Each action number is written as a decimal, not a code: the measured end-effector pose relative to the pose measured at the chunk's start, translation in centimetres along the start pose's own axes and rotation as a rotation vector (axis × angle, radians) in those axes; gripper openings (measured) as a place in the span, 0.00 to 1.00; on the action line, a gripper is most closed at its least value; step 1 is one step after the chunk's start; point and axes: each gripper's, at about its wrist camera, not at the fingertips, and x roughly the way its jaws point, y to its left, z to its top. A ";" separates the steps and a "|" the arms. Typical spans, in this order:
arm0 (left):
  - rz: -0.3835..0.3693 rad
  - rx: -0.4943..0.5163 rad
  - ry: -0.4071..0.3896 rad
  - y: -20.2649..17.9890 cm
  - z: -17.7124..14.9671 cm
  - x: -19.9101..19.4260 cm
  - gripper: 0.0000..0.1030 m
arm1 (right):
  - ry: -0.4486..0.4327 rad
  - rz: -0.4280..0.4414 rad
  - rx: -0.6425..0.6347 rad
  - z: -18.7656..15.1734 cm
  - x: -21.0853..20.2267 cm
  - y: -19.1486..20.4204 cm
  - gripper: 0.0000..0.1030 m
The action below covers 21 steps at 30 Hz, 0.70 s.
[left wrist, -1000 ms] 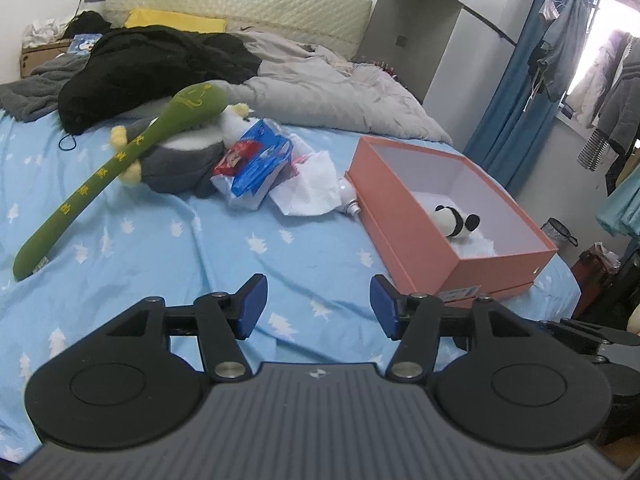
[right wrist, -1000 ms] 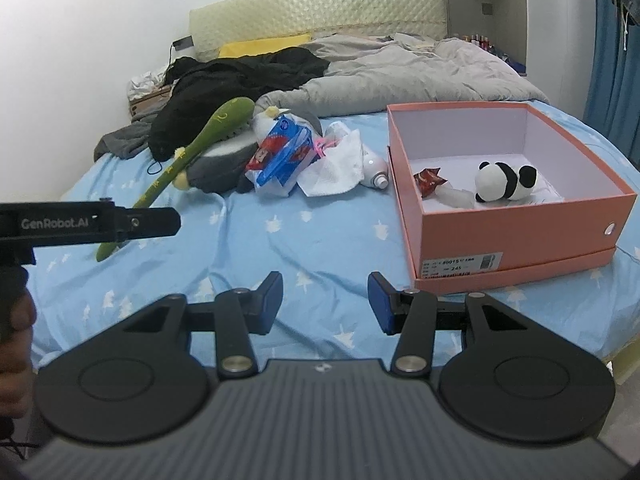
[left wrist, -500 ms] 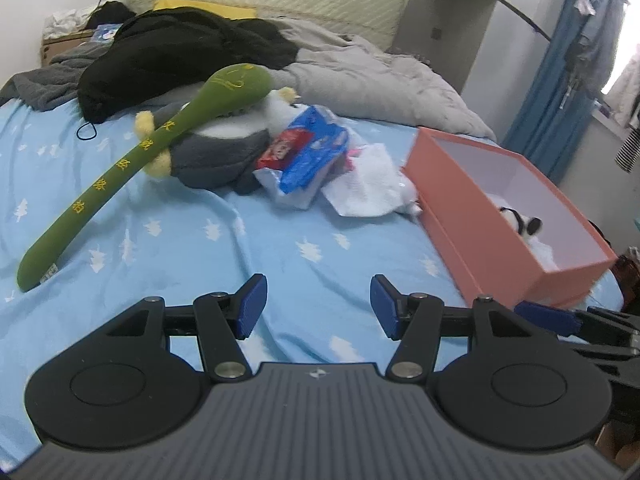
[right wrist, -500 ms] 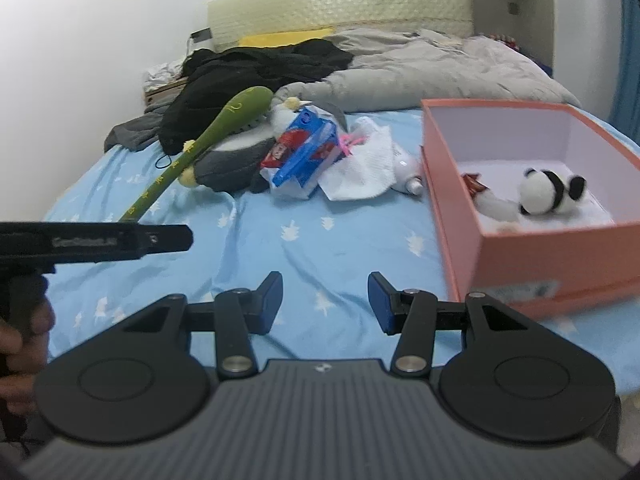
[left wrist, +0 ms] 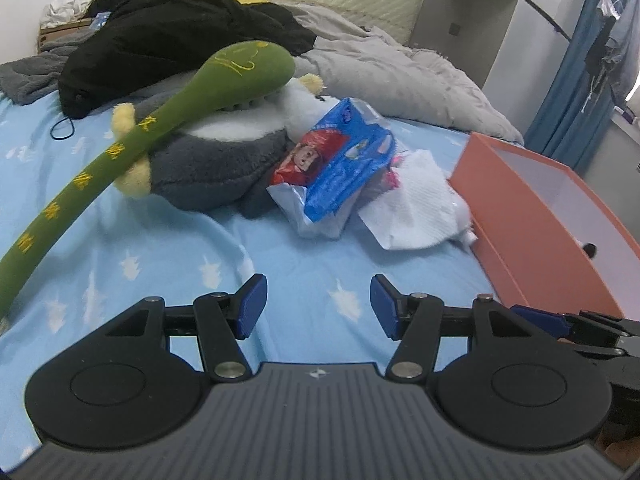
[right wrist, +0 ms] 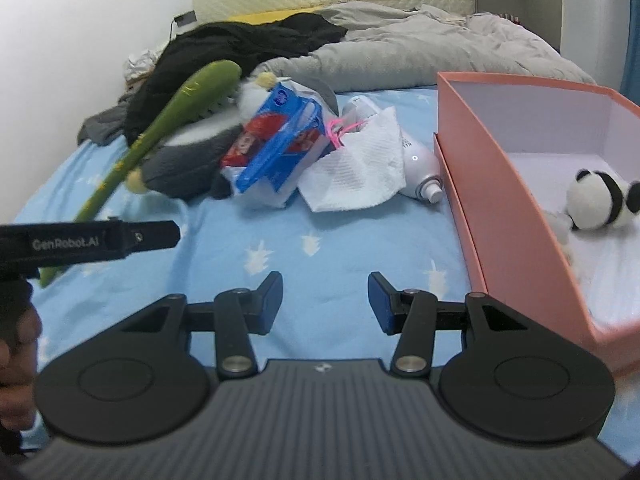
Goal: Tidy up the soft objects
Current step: 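Move both grippers back from the pink box toward the pile, then grasp the blue wet-wipe pack with the left gripper while the right gripper grasps the white cloth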
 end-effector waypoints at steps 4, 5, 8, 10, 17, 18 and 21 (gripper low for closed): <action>-0.009 -0.015 0.005 0.8 1.5 3.4 0.61 | 0.016 -0.013 -0.052 1.2 3.2 0.0 0.49; -0.009 -0.019 0.008 0.9 1.8 4.2 0.61 | 0.022 -0.021 -0.068 1.5 4.1 0.1 0.49; -0.014 -0.028 0.018 1.3 2.5 6.6 0.61 | 0.024 -0.068 -0.127 2.0 6.3 0.4 0.49; -0.023 -0.038 0.027 1.5 2.8 7.9 0.61 | 0.035 -0.083 -0.170 2.4 7.7 0.7 0.49; -0.039 -0.075 0.036 2.1 3.7 11.6 0.61 | 0.039 -0.157 -0.348 3.1 11.8 2.0 0.48; -0.042 -0.078 0.037 2.2 3.8 11.9 0.61 | 0.032 -0.170 -0.380 3.1 12.1 2.3 0.48; -0.055 -0.085 0.034 2.2 4.1 12.8 0.60 | 0.010 -0.213 -0.465 3.1 12.9 2.9 0.48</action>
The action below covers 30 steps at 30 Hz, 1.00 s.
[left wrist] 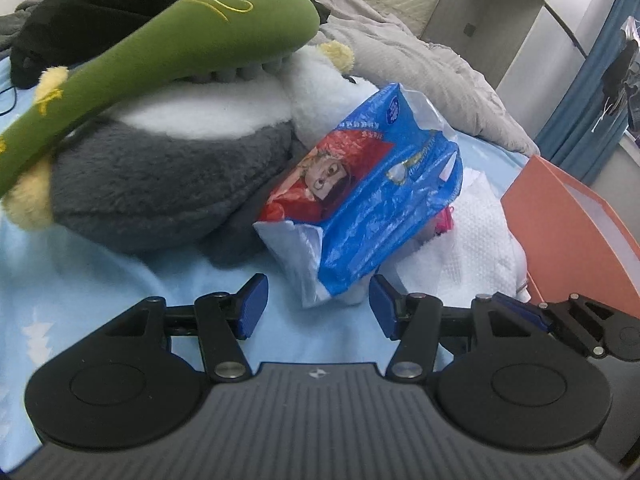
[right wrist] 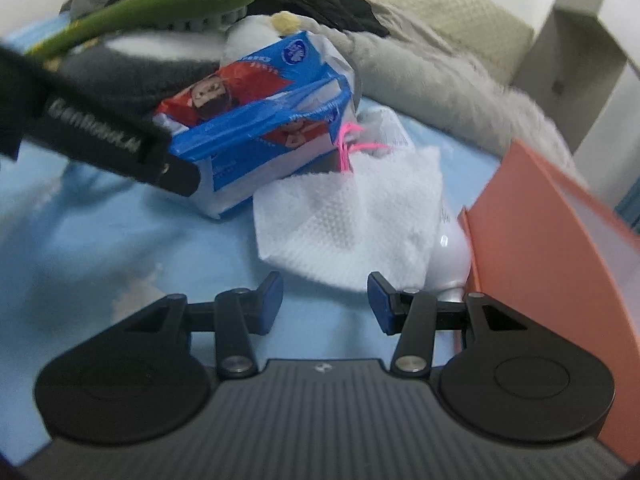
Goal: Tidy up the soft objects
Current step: 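Grasp the blue wet-wipe pack with the left gripper while the right gripper grasps the white cloth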
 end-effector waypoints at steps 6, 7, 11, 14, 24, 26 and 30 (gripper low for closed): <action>-0.023 0.001 0.002 -0.1 0.2 0.8 0.44 | -0.022 0.002 -0.077 0.6 1.1 0.6 0.45; -0.022 0.002 0.003 -0.1 0.2 0.9 0.41 | -0.022 0.016 -0.075 0.7 1.2 0.5 0.44; -0.022 0.004 -0.002 -0.1 0.3 1.0 0.28 | 0.000 0.067 -0.049 1.0 2.1 0.3 0.23; -0.019 0.005 -0.013 0.0 0.5 0.6 0.24 | 0.024 0.105 -0.011 1.1 2.7 -0.1 0.09; 0.014 0.004 -0.038 -1.0 0.2 -3.6 0.19 | -0.025 0.101 0.023 1.1 -2.1 -0.6 0.04; 0.026 -0.007 -0.044 -1.0 -0.4 -4.8 0.18 | -0.030 0.093 0.022 0.9 -3.2 -0.9 0.04; 0.046 -0.040 -0.037 -0.9 -1.5 -7.0 0.16 | -0.027 0.092 0.032 0.4 -5.4 -1.5 0.04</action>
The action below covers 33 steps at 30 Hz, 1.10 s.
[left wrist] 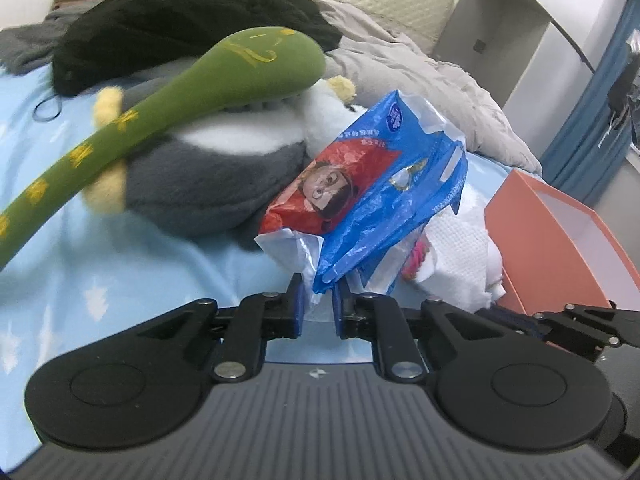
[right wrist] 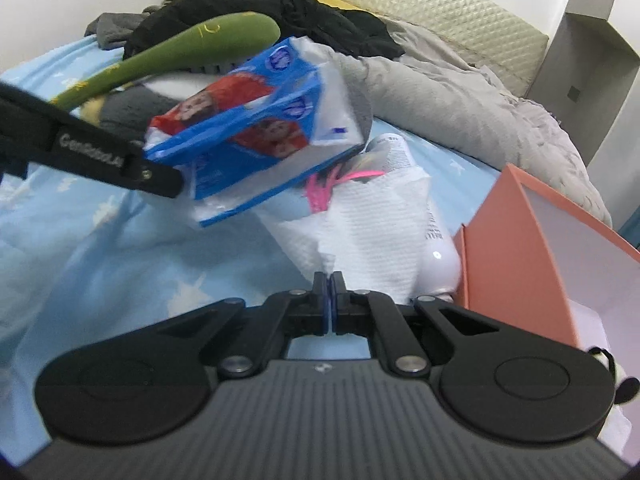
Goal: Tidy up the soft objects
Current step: 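Grasp the blue wet-wipe pack with the left gripper while the right gripper grasps the white cloth, then lift the wipe pack with the left gripper while the right gripper lifts the white cloth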
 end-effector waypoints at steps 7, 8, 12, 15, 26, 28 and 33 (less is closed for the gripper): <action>0.014 -0.033 0.022 0.1 -2.2 -4.2 0.15 | 0.004 -0.013 -0.020 -0.7 -4.1 0.4 0.04; 0.018 -0.038 0.025 0.1 -2.6 -4.7 0.15 | 0.006 -0.012 -0.020 -0.9 -4.7 0.6 0.04; 0.035 -0.067 0.035 0.3 -4.4 -7.1 0.15 | 0.016 -0.011 -0.023 -1.9 -7.0 1.2 0.04; 0.057 -0.097 0.055 0.6 -6.1 -8.8 0.15 | 0.029 -0.004 -0.026 -2.7 -8.5 1.8 0.04; 0.079 -0.200 0.165 0.6 -11.2 -12.4 0.15 | 0.085 0.068 -0.010 -6.2 -13.7 3.8 0.04; 0.070 -0.193 0.184 0.4 -11.6 -12.7 0.16 | 0.098 0.089 0.016 -6.8 -14.3 3.8 0.04; 0.057 -0.133 0.230 0.0 -11.9 -13.0 0.28 | 0.131 0.155 0.154 -8.5 -14.6 3.2 0.07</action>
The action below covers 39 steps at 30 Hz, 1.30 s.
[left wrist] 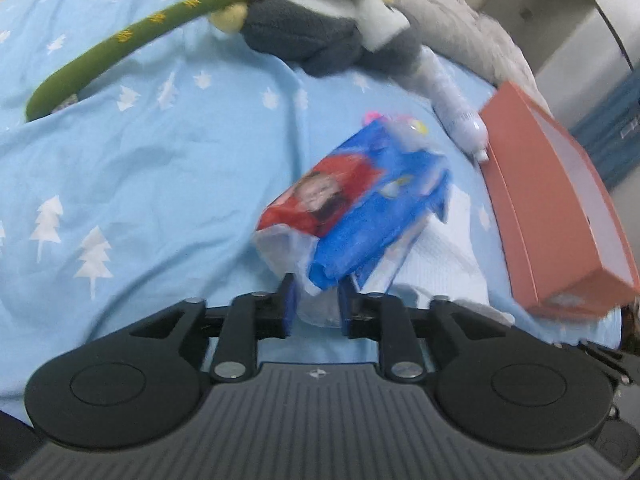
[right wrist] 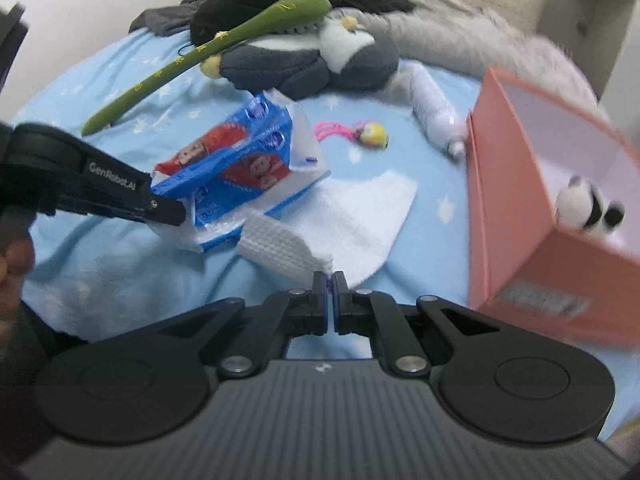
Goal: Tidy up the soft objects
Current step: 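Lift the wipe pack with the left gripper while the right gripper lifts the white cloth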
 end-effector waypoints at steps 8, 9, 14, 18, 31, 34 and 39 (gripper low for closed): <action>0.015 0.175 -0.027 -2.1 -0.1 -1.6 0.46 | -0.015 0.081 0.161 -1.1 -0.5 -2.4 0.53; 0.013 0.201 -0.038 -2.4 0.1 -1.7 0.47 | -0.019 0.083 0.169 -1.1 -0.4 -2.6 0.53; 0.015 0.308 -0.088 -3.7 1.0 -1.2 0.48 | -0.033 0.059 0.142 -0.8 1.2 -3.0 0.53; 0.019 0.340 -0.115 -4.2 2.2 0.1 0.48 | -0.040 0.042 0.109 0.1 3.0 -3.3 0.53; 0.025 0.360 -0.066 -5.0 2.8 5.0 0.41 | -0.029 0.076 0.094 1.6 7.9 -4.4 0.49; 0.044 0.361 -0.070 -4.9 2.7 5.4 0.27 | -0.010 0.072 0.077 1.2 8.5 -4.0 0.47; 0.029 0.316 -0.095 -4.5 2.5 5.2 0.15 | -0.002 0.063 0.066 1.2 8.6 -3.4 0.28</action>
